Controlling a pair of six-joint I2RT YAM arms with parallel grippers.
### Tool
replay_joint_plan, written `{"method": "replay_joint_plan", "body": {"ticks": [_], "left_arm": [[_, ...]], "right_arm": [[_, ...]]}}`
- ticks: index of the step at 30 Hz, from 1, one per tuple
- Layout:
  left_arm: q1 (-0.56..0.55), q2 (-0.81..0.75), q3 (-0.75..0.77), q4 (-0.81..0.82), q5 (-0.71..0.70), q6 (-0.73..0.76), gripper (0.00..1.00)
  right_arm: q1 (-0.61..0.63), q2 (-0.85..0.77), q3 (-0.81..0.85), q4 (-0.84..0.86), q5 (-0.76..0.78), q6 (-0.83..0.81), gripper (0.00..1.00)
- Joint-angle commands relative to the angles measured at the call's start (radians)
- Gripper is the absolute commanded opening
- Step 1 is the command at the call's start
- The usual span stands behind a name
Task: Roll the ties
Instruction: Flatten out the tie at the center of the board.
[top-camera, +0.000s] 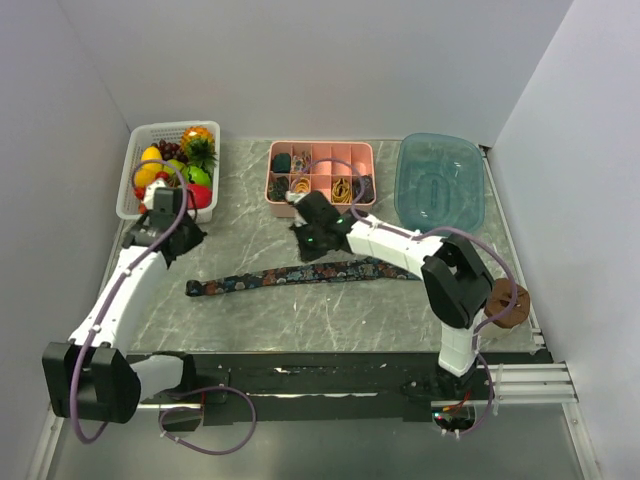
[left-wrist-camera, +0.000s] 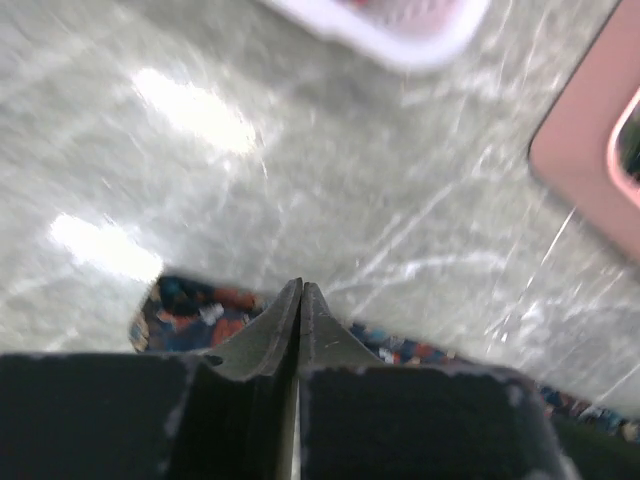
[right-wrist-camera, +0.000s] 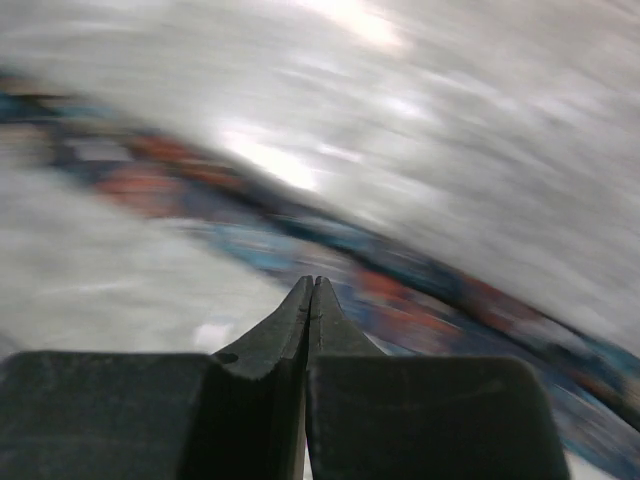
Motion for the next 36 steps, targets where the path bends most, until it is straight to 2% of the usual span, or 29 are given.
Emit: {"method": "replay_joint_plan", "body": {"ticks": [1,3,5,6,8,10,11,12,14,15,17,20,22,23,24,30,36], "left_arm": [[0.121,-0.022,0.027,-0.066,0.061,0.088,0.12],[0.236,-0.041,0.012,-0.057,0.124,0.111,0.21],[0.319,-0.070,-0.015,-0.029,0.245,0.150,0.24],[0.403,-0.077,-0.024,-0.017,0.302,0.162,0.28],[0.488,-0.097,-0.050,0.015,0.446,0.185,0.36],[0.617,-0.104,-0.076,0.035,0.549,0.199,0.53],[0.658,-0.102,-0.087,0.069,0.672,0.200,0.59],[0.738,-0.101,-0.096,0.081,0.728,0.200,0.67],[0.806,-0.090,-0.125,0.130,0.901,0.193,0.73],[0.861,-0.088,-0.136,0.148,0.955,0.187,0.75],[0.896,-0.094,-0.151,0.170,1.017,0.167,0.77],[0.906,-0.119,-0.140,0.181,0.997,0.159,0.81],[0.906,-0.137,-0.122,0.170,0.965,0.162,0.91],[0.907,-0.143,-0.116,0.164,0.953,0.162,0.93],[0.907,-0.151,-0.110,0.161,0.939,0.162,0.99],[0.907,-0.203,-0.079,0.167,0.894,0.145,0.96],[0.906,-0.177,-0.058,0.173,0.922,0.144,0.96]], "right_arm": [[0.085,-0.017,0.025,0.306,-0.171,0.040,0.00],[0.138,0.058,0.087,0.315,-0.186,0.033,0.00],[0.181,0.136,0.179,0.332,-0.213,0.030,0.00],[0.195,0.161,0.237,0.335,-0.220,0.035,0.00],[0.207,0.228,0.289,0.347,-0.252,0.046,0.00],[0.218,0.262,0.332,0.375,-0.273,0.072,0.00],[0.220,0.292,0.340,0.402,-0.293,0.082,0.00],[0.220,0.308,0.363,0.436,-0.321,0.098,0.00],[0.226,0.364,0.395,0.456,-0.335,0.110,0.00],[0.234,0.385,0.444,0.450,-0.347,0.109,0.00],[0.243,0.440,0.486,0.452,-0.355,0.107,0.00],[0.266,0.493,0.544,0.456,-0.347,0.110,0.00],[0.276,0.523,0.604,0.430,-0.347,0.110,0.00],[0.280,0.547,0.624,0.426,-0.349,0.112,0.00],[0.281,0.558,0.645,0.423,-0.350,0.118,0.00],[0.290,0.616,0.700,0.398,-0.362,0.122,0.00],[0.292,0.583,0.636,0.416,-0.332,0.127,0.00]]}}
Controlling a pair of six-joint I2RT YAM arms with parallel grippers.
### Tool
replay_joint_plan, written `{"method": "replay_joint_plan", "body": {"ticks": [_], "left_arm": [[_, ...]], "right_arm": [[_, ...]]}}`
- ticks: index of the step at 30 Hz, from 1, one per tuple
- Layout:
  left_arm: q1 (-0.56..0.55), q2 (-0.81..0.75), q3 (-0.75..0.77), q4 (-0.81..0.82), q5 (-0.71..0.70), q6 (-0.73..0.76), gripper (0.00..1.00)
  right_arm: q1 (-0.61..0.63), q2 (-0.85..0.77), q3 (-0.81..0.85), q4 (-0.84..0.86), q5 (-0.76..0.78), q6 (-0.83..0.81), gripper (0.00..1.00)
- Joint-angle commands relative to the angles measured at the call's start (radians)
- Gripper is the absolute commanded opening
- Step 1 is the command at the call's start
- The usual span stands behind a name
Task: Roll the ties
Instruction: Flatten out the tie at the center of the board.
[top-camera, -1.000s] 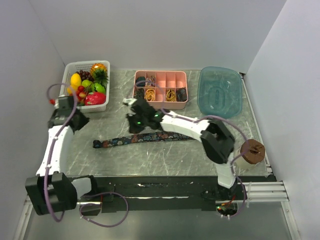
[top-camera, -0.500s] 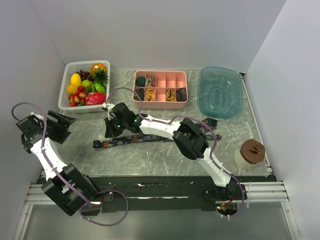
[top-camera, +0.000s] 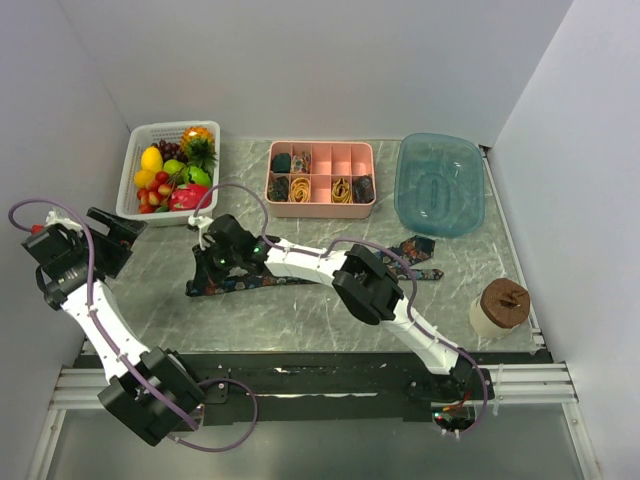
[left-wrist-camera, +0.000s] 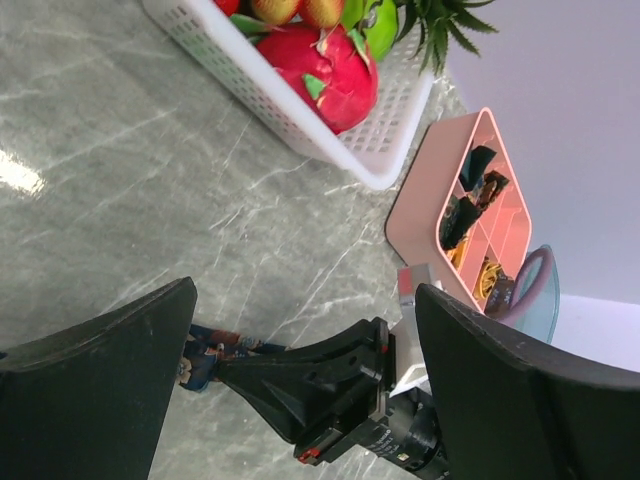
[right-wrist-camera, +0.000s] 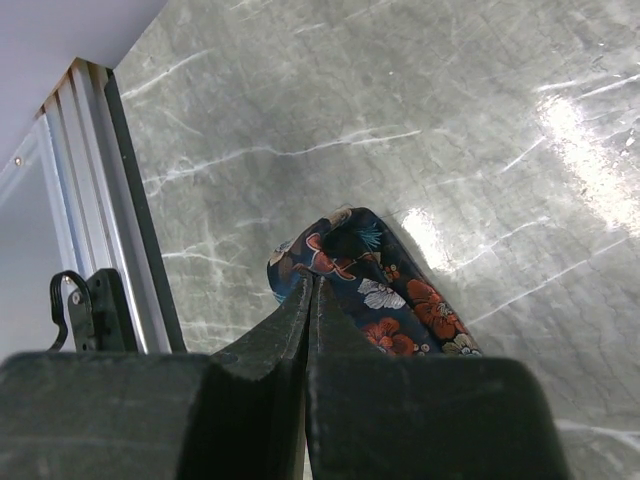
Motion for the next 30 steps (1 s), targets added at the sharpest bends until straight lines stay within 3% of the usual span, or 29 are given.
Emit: {"method": "replay_joint_plan", "body": {"ticks": [1,8,15,30], "left_arm": [[0.006,0.008,0.039,0.041,0.023,-0.012,0.96],[0.005,0.009,0.045,0.039,0.022,-0.005,0.97],[0.005,0.009,0.043,0.041,0.034,-0.004,0.97],[-0.001,0.009,0.003,0.044,0.049,0.018,0.96]], "right_arm": [[0.000,0.000,0.010,0.012,0.019,0.007,0.00],[0.000,0.101,0.143,-0.044,0.042,0.005,0.00],[0.003,0.135,0.166,-0.025,0.043,0.022,0.00],[0.009,0.212,0.362,-0.148,-0.061,-0.041,0.00]]}}
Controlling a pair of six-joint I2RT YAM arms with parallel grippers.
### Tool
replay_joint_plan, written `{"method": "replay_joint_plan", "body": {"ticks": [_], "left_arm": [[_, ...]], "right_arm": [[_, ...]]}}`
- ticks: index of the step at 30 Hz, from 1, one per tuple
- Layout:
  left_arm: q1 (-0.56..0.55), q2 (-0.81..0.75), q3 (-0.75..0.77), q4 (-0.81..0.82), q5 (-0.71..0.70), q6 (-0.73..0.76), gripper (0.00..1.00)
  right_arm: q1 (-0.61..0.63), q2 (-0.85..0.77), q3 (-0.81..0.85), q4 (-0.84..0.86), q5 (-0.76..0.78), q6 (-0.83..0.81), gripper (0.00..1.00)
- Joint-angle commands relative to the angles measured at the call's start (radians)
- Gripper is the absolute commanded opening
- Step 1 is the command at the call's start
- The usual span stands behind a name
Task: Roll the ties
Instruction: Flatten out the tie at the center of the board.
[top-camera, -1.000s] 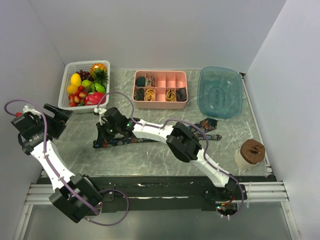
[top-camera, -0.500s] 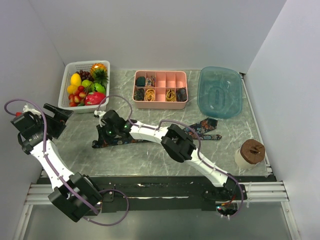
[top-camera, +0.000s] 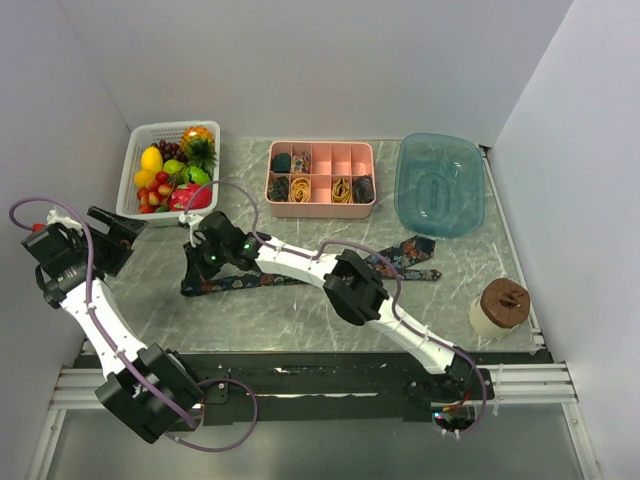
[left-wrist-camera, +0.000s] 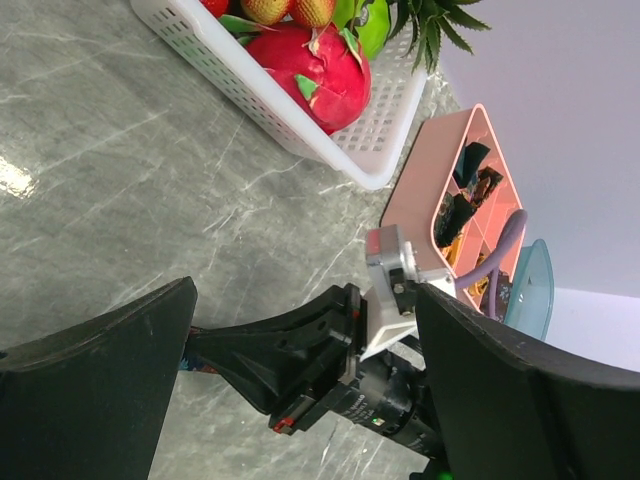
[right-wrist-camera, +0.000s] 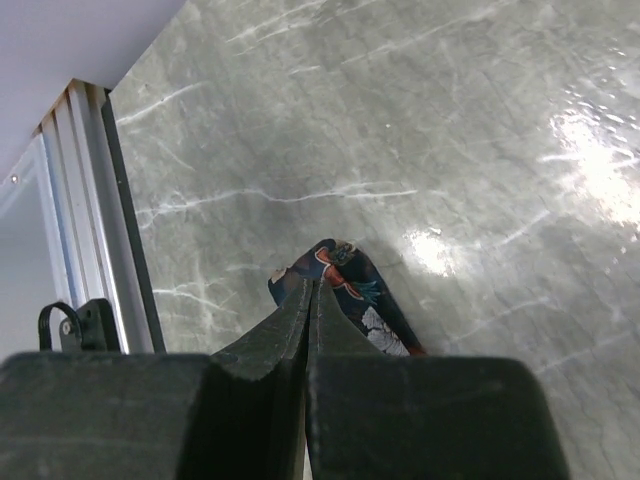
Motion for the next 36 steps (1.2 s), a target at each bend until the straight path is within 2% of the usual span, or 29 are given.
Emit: {"method": "replay_joint_plan", "body": {"ticks": [1,3,8,12,15,19,23,27,31,36], "left_arm": [[-0.001,-0.010,0.001,0.024,0.027,0.016,0.96],[-0.003,-0.015,-0.001,0.024,0.027,0.019,0.97],[-0.016,-0.018,-0.010,0.023,0.027,0.030,0.97],[-0.062,-0.024,-0.039,0.023,-0.016,0.036,0.96],[-0.148,-0.033,-0.057,0.035,-0.085,0.024,0.96],[-0.343,-0.050,-0.047,0.038,-0.226,-0.003,0.96],[-0.487,-0.041,-0.051,0.073,-0.271,-0.054,0.97],[-0.666,-0.021,-0.086,0.122,-0.341,-0.111,0.99],[-0.922,0.049,-0.123,0.184,-0.432,-0.186,0.95],[-1.136,0.146,-0.110,0.225,-0.562,-0.252,0.92]], "right_arm": [[0.007,0.041,0.080,-0.045,-0.034,-0.054,0.00],[0.004,0.021,0.061,-0.039,-0.019,-0.060,0.00],[-0.056,-0.172,-0.198,0.055,0.015,-0.014,0.00],[-0.147,-0.473,-0.453,0.127,0.066,-0.005,0.00],[-0.223,-0.663,-0.626,0.108,0.133,-0.026,0.00],[-0.318,-0.868,-0.870,0.113,0.173,-0.046,0.00],[-0.368,-0.993,-0.966,0.040,0.247,-0.058,0.00],[-0.426,-1.025,-1.030,-0.051,0.328,-0.035,0.00],[-0.515,-1.036,-1.115,-0.109,0.412,-0.002,0.00],[-0.645,-1.010,-1.168,-0.168,0.480,0.035,0.00]]}}
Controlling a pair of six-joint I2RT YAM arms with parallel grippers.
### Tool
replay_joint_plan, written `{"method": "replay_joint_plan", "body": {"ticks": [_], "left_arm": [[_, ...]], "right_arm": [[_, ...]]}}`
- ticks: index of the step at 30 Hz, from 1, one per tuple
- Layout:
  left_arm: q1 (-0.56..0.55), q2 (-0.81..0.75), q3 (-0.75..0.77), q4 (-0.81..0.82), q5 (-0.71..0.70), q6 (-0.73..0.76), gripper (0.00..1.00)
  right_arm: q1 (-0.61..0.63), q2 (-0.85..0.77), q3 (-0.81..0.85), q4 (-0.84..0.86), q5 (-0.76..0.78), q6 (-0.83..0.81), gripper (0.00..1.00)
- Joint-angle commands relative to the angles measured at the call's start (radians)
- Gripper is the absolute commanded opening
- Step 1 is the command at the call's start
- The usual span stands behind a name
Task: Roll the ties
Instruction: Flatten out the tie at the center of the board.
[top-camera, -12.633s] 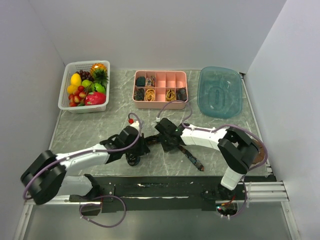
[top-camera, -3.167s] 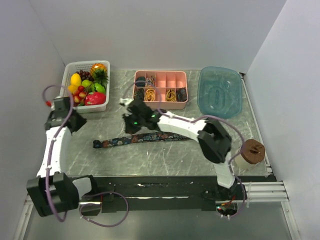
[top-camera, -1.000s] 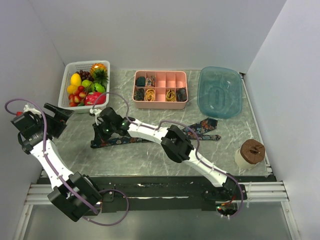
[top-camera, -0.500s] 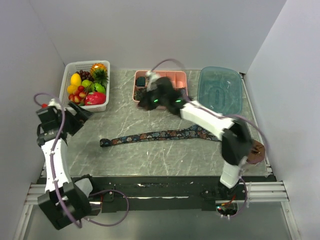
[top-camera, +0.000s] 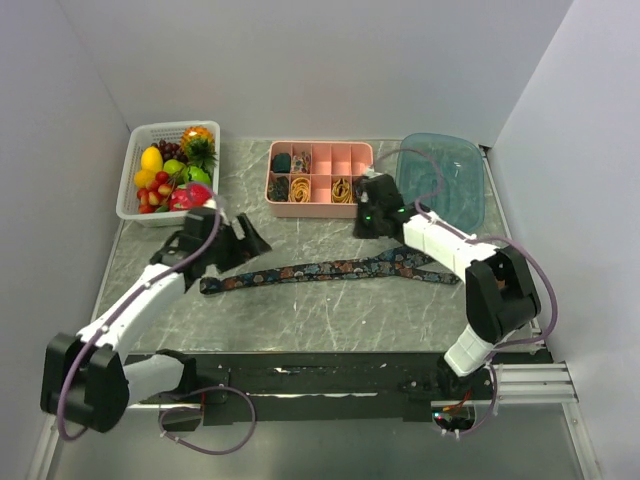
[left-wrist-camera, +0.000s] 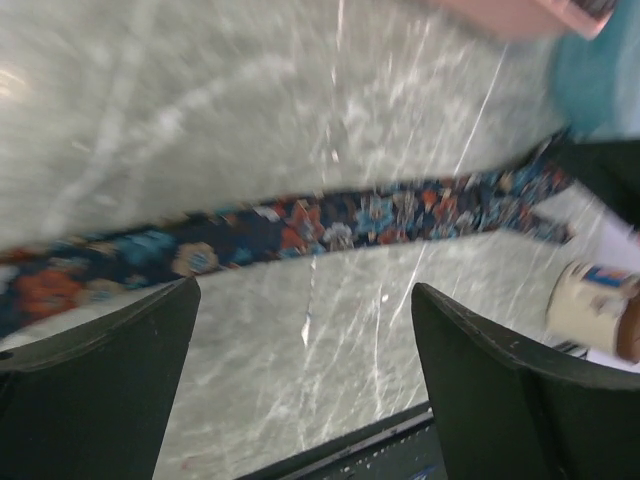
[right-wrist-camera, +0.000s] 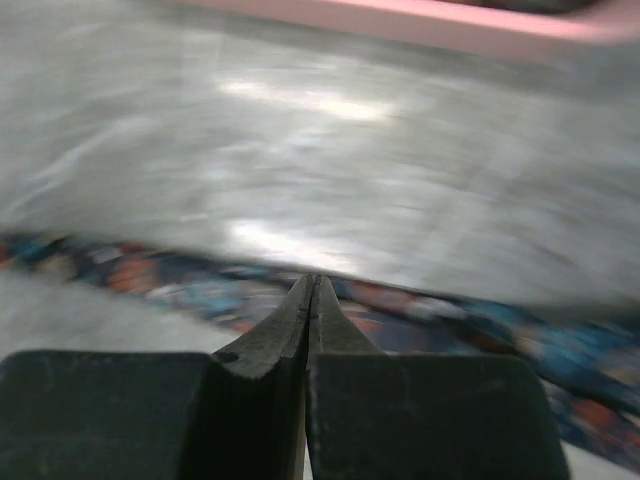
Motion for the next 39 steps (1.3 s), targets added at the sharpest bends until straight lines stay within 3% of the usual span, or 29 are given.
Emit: {"method": "replay_joint_plan", "body": {"ticks": [1,7,16,29,39], "left_arm": [[-0.168,0.071,0.014,0.084,-0.150,-0.094,0.92],[-0.291,0.157,0.029,0.091,-0.224,-0.114,0.87],[-0.341,0.233,0.003,0.081,-0.270,-0.154,0.84],[-0.339,0.249,0.031,0.011,-0.344,-0.124,0.84],[-0.339,0.230,0.015,-0.032,-0.377,-0.129,0.83]], "right_arm": [[-0.129,0.006,-0.020,-0.079,0.148,0.044,0.00],[-0.214,0.082,0.028,-0.171,0.270,0.038,0.00],[-0.226,0.240,0.142,-0.330,0.410,0.004,0.00],[-0.243,0.089,0.062,-0.297,0.461,-0.001,0.00],[-0.244,0.145,0.052,-0.350,0.455,-0.024,0.00]]}}
